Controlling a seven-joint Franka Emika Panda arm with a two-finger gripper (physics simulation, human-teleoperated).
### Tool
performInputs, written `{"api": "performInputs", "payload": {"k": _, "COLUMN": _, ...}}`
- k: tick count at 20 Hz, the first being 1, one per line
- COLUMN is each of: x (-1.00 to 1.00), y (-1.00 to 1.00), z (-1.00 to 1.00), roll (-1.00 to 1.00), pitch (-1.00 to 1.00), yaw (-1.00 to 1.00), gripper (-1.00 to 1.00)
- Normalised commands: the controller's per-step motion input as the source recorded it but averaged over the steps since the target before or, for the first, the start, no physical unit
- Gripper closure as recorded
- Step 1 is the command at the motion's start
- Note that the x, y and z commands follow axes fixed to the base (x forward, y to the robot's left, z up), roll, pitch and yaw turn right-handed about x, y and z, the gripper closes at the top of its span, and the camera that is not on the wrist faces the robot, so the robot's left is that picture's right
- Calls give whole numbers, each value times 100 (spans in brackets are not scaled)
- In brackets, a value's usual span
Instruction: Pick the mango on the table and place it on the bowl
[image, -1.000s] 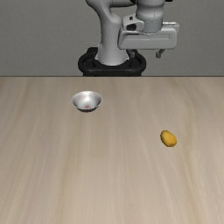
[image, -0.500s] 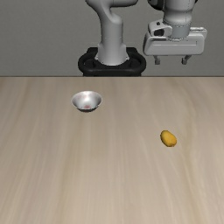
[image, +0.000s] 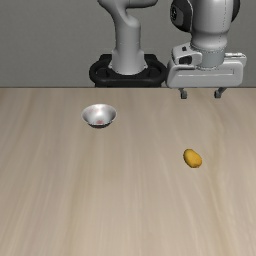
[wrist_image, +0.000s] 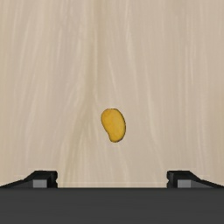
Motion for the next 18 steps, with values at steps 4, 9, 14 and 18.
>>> {"api": "performInputs", "payload": {"k": 4, "x": 25, "y": 0, "z": -75, "roll": 0, "pitch": 0, "yaw": 0, "gripper": -100}}
{"api": "performInputs", "payload": {"k": 9, "x": 0, "y": 0, "z": -100, "roll": 0, "pitch": 0, "yaw": 0, "gripper": -100}}
{"api": "performInputs", "payload": {"k": 14, "x": 0, "y": 0, "z": -100, "roll": 0, "pitch": 0, "yaw": 0, "gripper": -100}}
{"api": "performInputs", "payload": {"k": 18, "x": 0, "y": 0, "z": -100, "roll": 0, "pitch": 0, "yaw": 0, "gripper": -100}}
